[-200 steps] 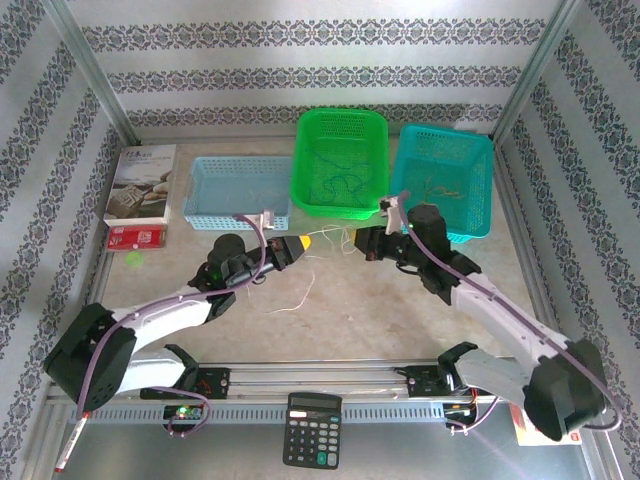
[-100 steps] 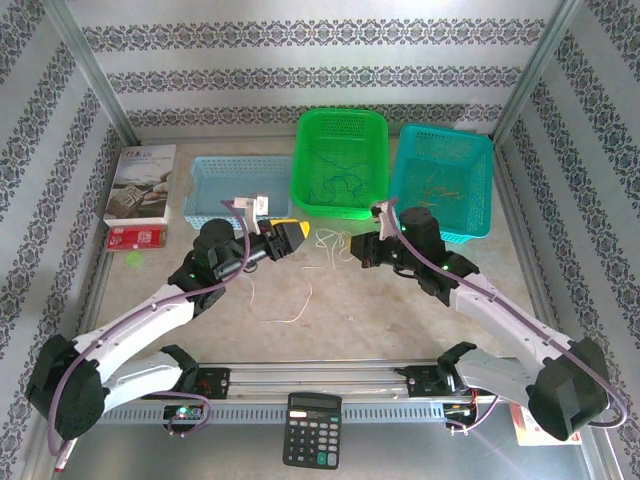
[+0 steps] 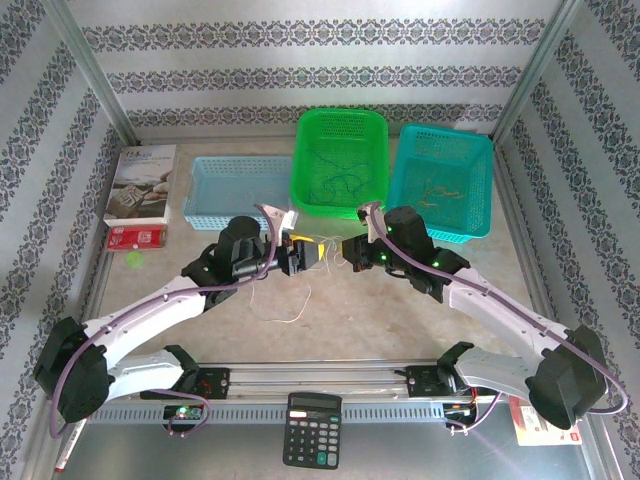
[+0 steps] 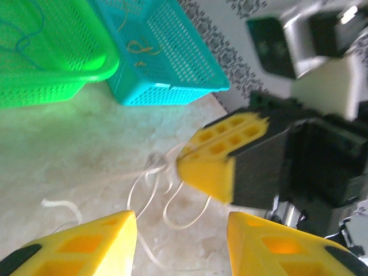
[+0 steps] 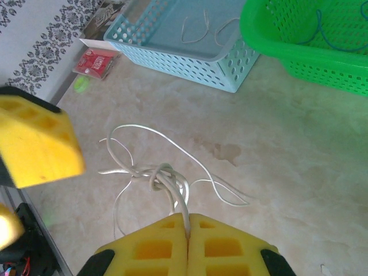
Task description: Untangle the cables
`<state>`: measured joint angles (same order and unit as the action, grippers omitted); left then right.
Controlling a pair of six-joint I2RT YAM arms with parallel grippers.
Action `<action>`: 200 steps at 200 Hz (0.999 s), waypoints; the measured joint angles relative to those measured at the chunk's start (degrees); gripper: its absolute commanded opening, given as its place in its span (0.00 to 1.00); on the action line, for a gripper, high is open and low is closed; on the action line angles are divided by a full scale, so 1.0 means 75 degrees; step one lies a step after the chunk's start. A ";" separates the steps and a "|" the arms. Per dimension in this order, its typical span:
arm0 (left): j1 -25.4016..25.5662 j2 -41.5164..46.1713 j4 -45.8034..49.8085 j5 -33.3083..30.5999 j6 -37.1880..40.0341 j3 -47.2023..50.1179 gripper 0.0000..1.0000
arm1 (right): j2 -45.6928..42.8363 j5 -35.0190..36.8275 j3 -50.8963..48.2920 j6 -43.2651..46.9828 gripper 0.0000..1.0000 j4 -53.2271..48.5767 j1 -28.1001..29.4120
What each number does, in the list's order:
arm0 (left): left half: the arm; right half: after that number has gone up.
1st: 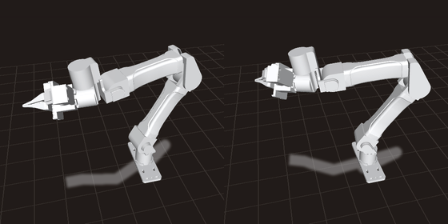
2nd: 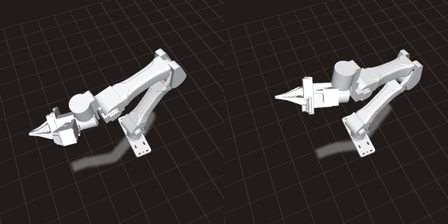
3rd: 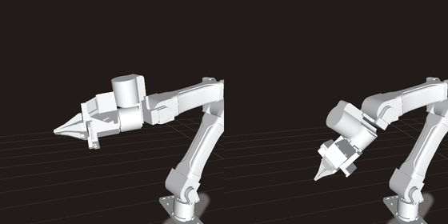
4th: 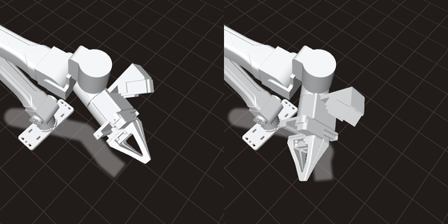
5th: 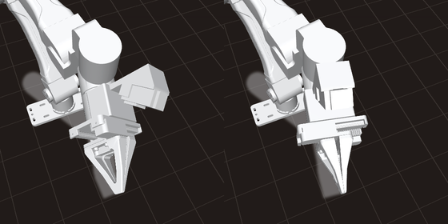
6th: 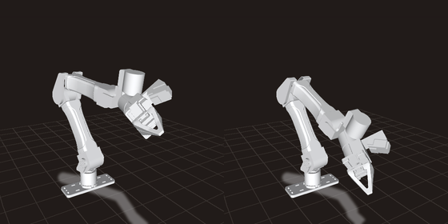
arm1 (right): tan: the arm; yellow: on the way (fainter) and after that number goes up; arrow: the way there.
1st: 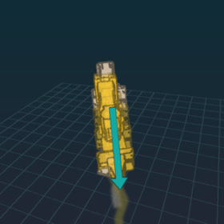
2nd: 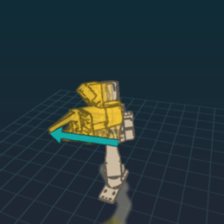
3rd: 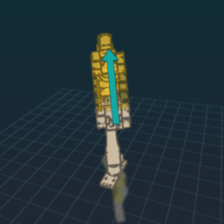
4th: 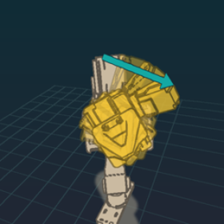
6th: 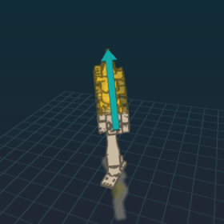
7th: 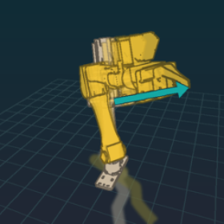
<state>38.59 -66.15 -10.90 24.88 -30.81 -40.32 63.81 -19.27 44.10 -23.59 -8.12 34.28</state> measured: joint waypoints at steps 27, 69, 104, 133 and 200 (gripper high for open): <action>0.0000 -0.0003 0.0000 -0.0017 0.0015 0.0280 0.43 | 0.0000 0.0000 0.0003 0.0000 0.00 -0.0009 0.0000; 0.0000 -0.0146 -0.0058 -0.0169 0.0061 0.0289 0.43 | -0.0003 -0.0006 0.0009 -0.0003 0.00 -0.0006 0.0000; 0.0000 -0.0391 -0.0187 -0.0286 0.0085 0.0286 0.40 | -0.0012 -0.0012 0.0006 -0.0026 0.00 -0.0006 0.0017; 0.0000 -0.0577 -0.0402 -0.0425 0.0085 0.0254 0.36 | -0.0076 -0.0017 0.0006 -0.0029 0.00 0.0000 0.0067; 0.0000 -0.0731 -0.0874 -0.0621 0.0093 0.0195 0.45 | -0.0146 -0.0035 0.0006 -0.0058 0.00 0.0000 0.0064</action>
<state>38.59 -71.64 -17.45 20.23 -30.11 -38.85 62.72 -19.53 44.14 -24.03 -8.12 34.76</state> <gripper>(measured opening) 0.364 0.052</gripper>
